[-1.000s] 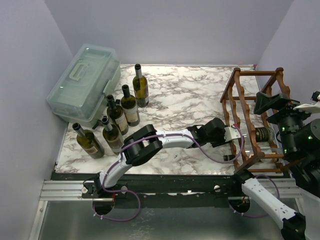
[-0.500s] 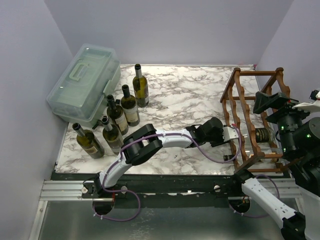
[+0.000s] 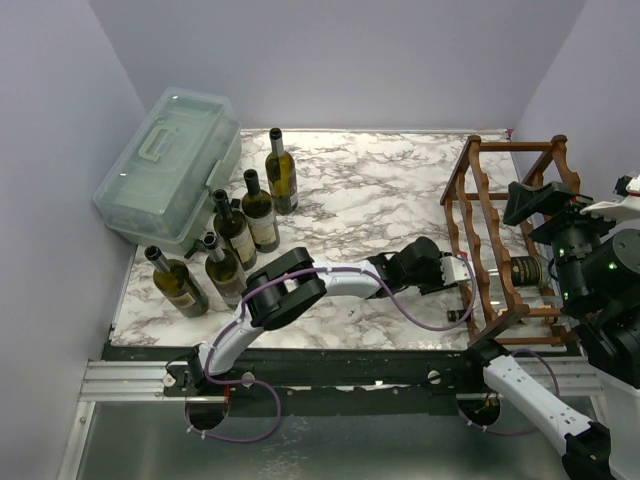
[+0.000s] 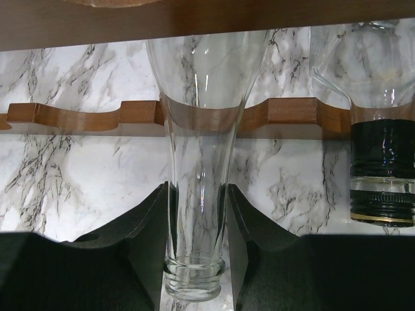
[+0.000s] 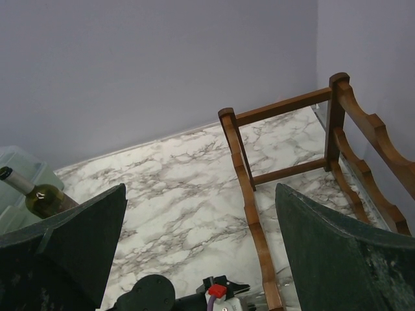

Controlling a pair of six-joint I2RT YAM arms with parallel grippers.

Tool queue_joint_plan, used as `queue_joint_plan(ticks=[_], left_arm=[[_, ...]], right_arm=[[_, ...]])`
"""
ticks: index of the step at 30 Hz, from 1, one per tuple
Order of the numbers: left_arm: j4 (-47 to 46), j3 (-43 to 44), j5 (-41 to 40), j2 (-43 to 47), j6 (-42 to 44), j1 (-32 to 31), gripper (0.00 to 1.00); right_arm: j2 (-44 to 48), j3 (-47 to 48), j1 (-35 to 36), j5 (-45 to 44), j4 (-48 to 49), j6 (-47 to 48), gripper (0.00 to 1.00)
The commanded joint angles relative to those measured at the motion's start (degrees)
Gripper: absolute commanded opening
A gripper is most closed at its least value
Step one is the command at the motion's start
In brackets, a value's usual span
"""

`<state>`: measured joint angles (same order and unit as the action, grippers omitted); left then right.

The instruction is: Put the wine bottle on the wine rack

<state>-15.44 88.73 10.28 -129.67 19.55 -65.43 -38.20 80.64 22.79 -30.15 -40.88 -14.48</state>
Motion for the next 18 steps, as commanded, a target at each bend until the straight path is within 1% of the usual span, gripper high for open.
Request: queue_joint_plan(ticks=[1,11,18], left_arm=[[4.8,-2.8,-2.8,-6.0,-0.2,2.6,0.0],[4.6,-1.2,-1.8,-9.2,1.7,3.1,0.0],[4.6,0.1,-2.6,-9.6,2.8,3.3,0.0]], right_arm=[[-0.8,0.5,-0.2,-0.3,-1.3,0.3,1.0],[-1.6,0.4,-0.2,0.4,-1.0,0.1,1.0],[-1.8,0.1,-0.2,0.4,-0.8,-0.1,1.0]])
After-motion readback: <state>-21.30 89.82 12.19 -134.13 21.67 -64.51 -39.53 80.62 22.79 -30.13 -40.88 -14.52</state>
